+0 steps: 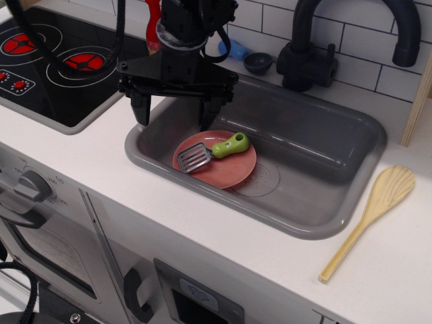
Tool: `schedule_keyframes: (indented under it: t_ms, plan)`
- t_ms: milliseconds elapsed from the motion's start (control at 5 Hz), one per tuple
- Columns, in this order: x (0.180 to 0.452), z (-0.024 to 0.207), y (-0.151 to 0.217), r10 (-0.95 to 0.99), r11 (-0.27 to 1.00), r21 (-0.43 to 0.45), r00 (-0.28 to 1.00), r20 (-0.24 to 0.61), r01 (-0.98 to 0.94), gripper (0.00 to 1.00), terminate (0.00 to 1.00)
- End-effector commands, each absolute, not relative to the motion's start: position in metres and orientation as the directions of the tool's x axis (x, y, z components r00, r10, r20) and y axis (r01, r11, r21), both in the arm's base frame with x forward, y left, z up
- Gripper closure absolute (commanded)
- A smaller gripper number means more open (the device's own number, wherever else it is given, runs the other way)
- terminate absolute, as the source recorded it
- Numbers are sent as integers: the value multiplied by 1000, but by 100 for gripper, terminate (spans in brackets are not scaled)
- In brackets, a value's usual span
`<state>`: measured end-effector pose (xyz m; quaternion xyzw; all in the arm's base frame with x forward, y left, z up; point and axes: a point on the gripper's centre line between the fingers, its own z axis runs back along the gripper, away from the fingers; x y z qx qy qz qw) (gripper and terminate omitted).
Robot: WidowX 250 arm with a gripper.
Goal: Take spatula off plate sink
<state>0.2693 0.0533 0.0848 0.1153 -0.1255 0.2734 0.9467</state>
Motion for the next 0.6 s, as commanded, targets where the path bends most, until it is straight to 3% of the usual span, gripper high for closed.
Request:
schedule_keyframes:
  t_ms: [0,200,400]
  plan:
    - [269,85,53,489,824,150,819,301,-547,0,0]
    - [288,66,51,327,907,167,895,302,-388,0,0]
    - [304,54,50,179,963,157,955,236,-219,0,0]
